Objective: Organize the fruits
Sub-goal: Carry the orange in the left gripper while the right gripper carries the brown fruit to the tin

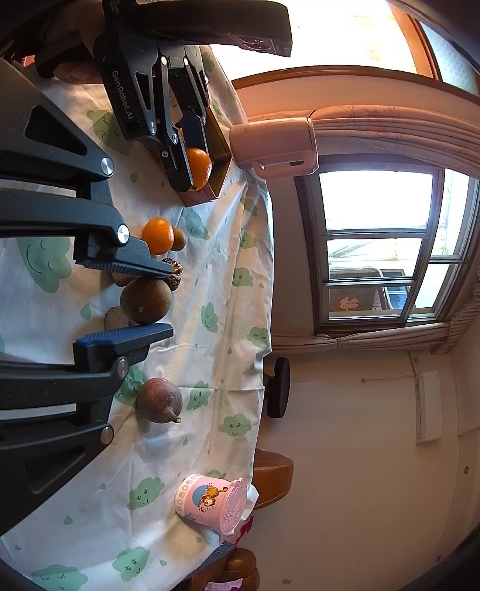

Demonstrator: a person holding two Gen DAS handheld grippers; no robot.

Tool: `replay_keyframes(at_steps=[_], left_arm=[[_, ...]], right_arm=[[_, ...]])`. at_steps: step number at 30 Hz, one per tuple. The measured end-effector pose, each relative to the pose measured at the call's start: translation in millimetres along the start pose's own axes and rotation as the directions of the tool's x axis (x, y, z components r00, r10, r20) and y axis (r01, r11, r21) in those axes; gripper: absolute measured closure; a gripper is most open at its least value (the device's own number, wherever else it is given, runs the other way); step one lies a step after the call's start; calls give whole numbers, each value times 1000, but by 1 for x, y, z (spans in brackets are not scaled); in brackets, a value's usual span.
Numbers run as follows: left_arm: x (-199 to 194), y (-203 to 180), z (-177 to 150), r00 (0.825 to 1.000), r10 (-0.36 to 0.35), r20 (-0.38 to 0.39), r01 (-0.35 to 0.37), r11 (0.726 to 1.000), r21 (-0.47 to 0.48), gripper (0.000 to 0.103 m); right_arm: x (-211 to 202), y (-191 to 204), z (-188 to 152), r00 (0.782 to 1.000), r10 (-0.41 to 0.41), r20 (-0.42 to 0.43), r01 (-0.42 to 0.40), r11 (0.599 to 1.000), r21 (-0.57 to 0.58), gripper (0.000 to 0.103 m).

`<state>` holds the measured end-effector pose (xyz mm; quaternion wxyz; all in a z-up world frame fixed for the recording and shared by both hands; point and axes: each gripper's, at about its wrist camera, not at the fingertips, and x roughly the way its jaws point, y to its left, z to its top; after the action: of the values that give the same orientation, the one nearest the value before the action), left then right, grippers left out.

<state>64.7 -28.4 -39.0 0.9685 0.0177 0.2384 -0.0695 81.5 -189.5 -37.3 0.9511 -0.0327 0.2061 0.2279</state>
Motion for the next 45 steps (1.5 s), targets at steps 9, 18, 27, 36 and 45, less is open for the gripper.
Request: replay_keyframes(at_steps=[9, 18, 27, 36, 45], left_arm=[[-7, 5, -1, 999, 7, 37, -6, 1000, -23, 62], [-17, 4, -2, 996, 27, 81, -25, 999, -26, 62], [-24, 6, -3, 992, 55, 116, -51, 998, -35, 62], [-29, 11, -5, 990, 79, 119, -73, 996, -49, 62], [-34, 20, -7, 988, 108, 112, -103, 993, -50, 62]], right_arm=[[-3, 1, 1, 1000, -2, 20, 2, 1000, -2, 76], [-7, 1, 0, 999, -5, 44, 6, 1000, -3, 76], [-16, 4, 1, 996, -15, 89, 17, 1000, -14, 76], [-19, 10, 1, 994, -30, 107, 35, 998, -44, 76], [-15, 19, 6, 995, -16, 102, 23, 997, -68, 76]])
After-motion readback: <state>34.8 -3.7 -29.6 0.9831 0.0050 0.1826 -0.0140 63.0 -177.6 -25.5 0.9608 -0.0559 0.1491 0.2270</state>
